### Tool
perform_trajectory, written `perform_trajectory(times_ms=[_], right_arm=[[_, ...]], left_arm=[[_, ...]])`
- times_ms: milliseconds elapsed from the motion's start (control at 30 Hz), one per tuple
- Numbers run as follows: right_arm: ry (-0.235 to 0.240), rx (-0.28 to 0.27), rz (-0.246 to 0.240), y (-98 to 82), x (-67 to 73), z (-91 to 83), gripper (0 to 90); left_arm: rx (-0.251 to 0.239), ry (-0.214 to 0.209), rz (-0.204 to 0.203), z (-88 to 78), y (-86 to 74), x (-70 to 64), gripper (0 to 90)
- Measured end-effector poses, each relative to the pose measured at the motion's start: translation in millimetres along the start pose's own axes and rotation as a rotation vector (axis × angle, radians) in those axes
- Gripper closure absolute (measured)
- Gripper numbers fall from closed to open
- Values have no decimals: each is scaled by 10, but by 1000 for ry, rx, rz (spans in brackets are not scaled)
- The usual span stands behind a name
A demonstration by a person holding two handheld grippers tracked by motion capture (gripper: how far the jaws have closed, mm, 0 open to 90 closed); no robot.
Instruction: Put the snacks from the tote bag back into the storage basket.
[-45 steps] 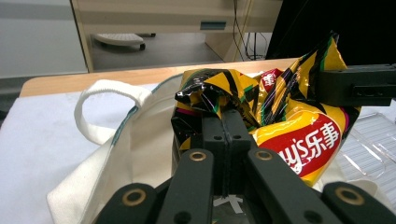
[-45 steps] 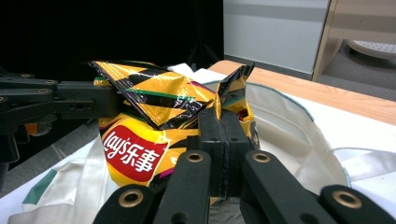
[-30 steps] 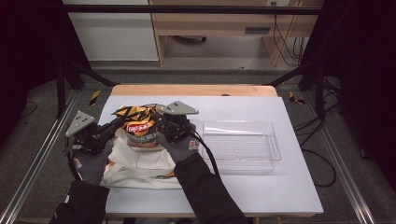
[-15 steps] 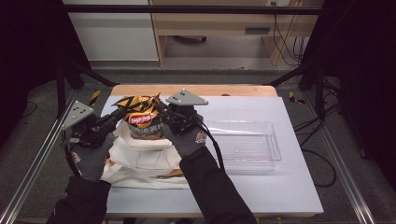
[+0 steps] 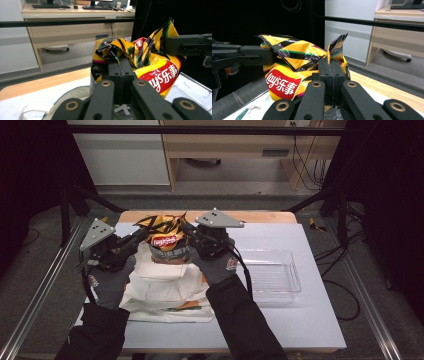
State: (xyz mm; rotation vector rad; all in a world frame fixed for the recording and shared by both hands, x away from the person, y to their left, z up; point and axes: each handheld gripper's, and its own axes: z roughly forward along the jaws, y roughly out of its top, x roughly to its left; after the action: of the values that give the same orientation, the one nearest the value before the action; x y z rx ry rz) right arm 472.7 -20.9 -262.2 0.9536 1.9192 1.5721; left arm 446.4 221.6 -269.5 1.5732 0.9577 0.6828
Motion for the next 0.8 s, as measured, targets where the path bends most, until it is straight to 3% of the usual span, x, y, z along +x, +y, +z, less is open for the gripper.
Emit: perform_trajectory(times_ms=[333, 800], right_arm=[[-47, -14, 8, 48, -209, -243, 900], [-111, -25, 31, -26, -499, -561, 900]], left_arm=[[-1, -29, 19, 197, 101, -249, 900], [4, -82, 32, 470, 129, -614, 900]])
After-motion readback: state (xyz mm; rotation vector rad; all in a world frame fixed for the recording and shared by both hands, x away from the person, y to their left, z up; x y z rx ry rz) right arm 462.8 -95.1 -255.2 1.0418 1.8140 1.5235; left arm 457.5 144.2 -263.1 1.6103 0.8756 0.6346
